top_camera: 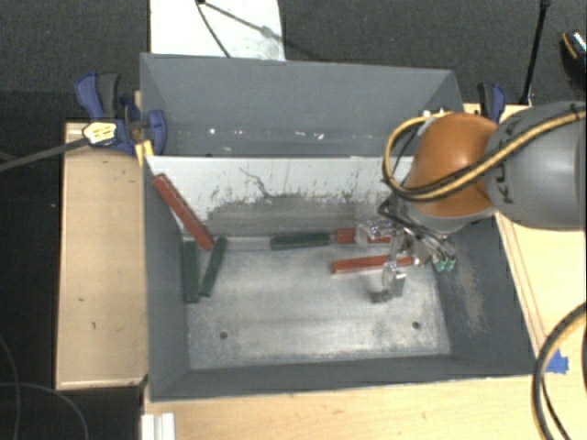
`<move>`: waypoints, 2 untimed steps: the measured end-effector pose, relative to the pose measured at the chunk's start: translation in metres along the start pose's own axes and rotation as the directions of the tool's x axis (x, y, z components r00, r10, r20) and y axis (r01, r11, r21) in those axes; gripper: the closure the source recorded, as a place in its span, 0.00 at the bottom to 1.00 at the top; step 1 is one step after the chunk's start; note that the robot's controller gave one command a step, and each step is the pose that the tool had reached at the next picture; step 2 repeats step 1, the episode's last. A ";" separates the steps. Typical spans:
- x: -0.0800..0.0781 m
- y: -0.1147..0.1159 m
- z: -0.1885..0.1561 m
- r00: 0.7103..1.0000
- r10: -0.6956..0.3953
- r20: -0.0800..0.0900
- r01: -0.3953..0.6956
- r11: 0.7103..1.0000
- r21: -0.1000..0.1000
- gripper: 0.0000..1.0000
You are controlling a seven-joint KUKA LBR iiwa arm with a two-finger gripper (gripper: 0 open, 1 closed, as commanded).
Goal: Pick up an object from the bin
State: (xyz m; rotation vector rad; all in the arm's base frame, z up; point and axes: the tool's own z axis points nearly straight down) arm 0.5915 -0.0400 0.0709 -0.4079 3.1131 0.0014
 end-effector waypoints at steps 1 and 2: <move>0.000 0.000 0.000 1.000 0.000 0.001 0.000 1.000 0.000 1.00; 0.000 0.000 0.000 1.000 0.000 0.001 0.000 1.000 0.000 1.00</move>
Offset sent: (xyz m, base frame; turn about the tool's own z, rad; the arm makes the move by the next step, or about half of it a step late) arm 0.0000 0.0000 0.0000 0.0000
